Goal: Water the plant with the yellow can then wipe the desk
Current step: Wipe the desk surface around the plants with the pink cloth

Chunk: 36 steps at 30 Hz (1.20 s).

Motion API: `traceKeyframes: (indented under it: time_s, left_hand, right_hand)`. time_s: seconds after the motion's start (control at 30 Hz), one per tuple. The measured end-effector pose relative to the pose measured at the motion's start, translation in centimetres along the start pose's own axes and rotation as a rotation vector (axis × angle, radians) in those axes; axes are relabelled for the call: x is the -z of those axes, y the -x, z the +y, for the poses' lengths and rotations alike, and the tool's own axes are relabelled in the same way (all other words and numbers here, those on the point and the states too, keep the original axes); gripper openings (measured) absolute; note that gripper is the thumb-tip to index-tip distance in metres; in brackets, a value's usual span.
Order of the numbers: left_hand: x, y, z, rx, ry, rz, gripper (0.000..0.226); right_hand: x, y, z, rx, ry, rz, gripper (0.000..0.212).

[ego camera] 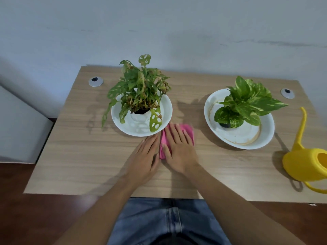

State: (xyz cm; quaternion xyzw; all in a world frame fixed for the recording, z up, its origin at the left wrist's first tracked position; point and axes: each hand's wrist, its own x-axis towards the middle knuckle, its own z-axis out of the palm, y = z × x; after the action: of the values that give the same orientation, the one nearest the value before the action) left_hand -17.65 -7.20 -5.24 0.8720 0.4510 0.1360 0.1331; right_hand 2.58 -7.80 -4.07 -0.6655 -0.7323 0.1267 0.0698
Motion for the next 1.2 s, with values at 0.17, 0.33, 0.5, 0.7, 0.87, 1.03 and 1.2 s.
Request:
traceKeyframes:
  time_s: [0.17,0.33,0.5,0.7,0.87,1.03,1.2]
  left_hand:
    - [0.4,1.8,-1.8,-0.007,-0.048,-0.035,0.067]
    - [1.8,3.7,-3.8,0.045,-0.046,-0.015,0.066]
    - [3.7,5.9,-8.0,0.152,-0.055,0.030,0.067]
    - [6.4,8.1,-14.7,0.318,-0.081,0.076,0.069]
    - [8.3,8.5,-17.6,0.312,-0.129,0.066,0.068]
    - [7.8,8.6,-17.4,0.347,-0.090,0.119,0.067]
    - [7.6,8.7,-17.7,0.350,-0.088,0.135,0.067]
  right_hand:
    - [-0.7,1.5,-1.0,0.073,0.025,-0.015,0.072]
    - [1.4,-2.2,3.3,-0.006,0.034,-0.035,0.074]
    - [2.7,-4.9,5.3,-0.048,0.016,-0.107,0.073]
    - [0.5,-1.8,2.2,-0.001,0.076,-0.012,0.071]
    - [-1.1,1.1,-1.8,0.109,0.122,-0.061,0.073]
    - [-2.8,2.0,-6.2,0.258,0.120,-0.067,0.074]
    - [-4.0,-0.7,-11.1,0.430,0.094,-0.102,0.072]
